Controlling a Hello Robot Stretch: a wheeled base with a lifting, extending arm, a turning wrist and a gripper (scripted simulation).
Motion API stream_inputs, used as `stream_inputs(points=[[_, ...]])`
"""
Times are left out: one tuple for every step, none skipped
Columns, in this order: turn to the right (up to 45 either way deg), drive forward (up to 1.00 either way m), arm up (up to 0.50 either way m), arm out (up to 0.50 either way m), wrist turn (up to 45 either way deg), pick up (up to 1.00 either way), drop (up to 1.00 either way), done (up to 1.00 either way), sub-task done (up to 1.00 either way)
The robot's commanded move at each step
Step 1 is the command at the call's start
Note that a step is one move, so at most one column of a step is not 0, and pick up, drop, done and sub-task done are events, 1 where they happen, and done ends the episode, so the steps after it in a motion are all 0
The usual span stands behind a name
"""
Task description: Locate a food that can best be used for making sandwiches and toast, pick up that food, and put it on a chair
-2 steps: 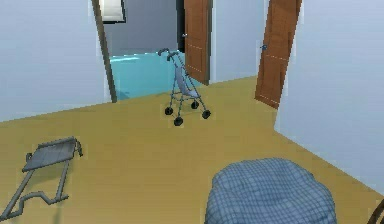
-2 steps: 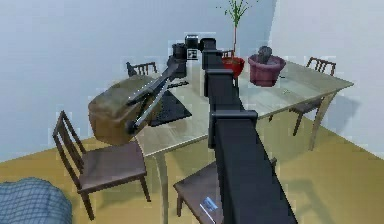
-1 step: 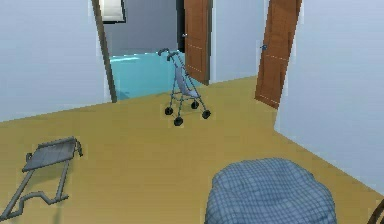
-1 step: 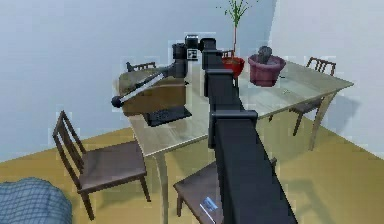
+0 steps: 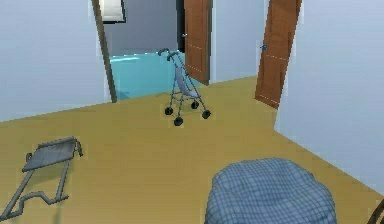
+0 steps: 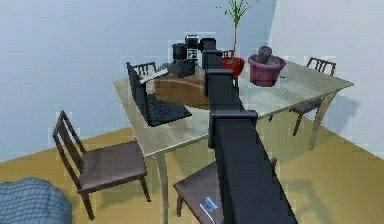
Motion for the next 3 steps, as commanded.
stream_inputs(points=[[0.0,0.0,0.0,0.0,45.0,0.0,0.0,0.0,0.0],[0.0,0.0,0.0,0.0,39.0,0.0,0.0,0.0,0.0],[0.0,0.0,-0.42,0.0,0.0,0.0,0.0,0.0,0.0]])
